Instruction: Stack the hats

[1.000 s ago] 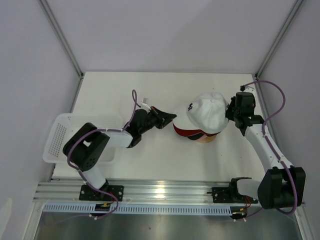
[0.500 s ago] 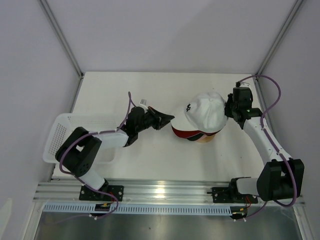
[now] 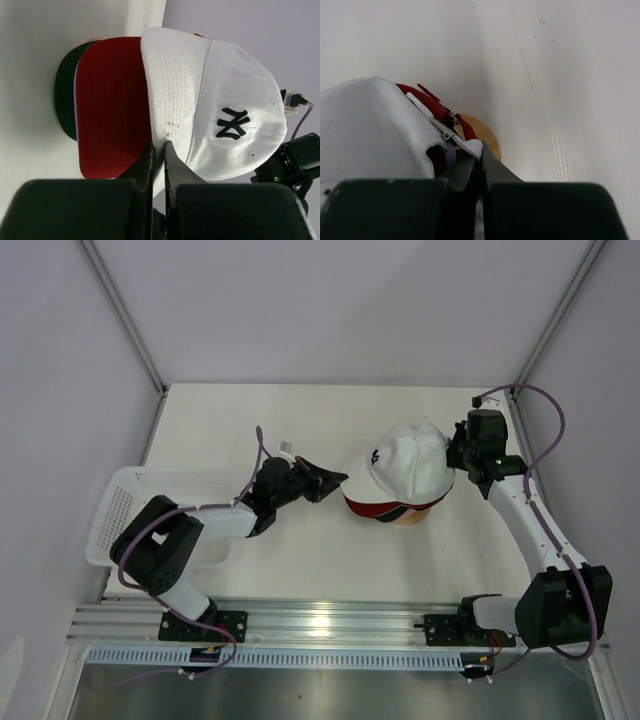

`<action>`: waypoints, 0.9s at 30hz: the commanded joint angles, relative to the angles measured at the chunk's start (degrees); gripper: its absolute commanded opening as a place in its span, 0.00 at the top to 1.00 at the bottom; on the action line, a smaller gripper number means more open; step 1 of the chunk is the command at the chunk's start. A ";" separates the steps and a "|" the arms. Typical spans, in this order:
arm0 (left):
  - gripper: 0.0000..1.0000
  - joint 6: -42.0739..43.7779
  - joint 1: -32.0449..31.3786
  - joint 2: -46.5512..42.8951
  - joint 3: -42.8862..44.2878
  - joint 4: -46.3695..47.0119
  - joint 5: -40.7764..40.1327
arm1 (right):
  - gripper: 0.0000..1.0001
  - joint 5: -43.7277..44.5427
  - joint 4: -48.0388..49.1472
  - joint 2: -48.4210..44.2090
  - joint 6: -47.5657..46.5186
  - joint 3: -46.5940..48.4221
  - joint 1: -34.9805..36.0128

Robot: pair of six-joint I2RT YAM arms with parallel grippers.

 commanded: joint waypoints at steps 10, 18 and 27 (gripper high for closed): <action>0.99 12.95 -5.56 4.17 -0.71 -12.74 -12.28 | 0.96 -1.14 2.69 3.51 1.04 0.53 0.78; 0.99 12.86 -6.17 8.05 0.17 -11.24 -12.19 | 0.97 -1.58 2.87 6.59 0.87 0.36 0.69; 0.99 20.32 -6.35 5.59 0.35 -11.77 -14.39 | 0.89 0.00 -0.65 3.44 2.80 -4.03 0.78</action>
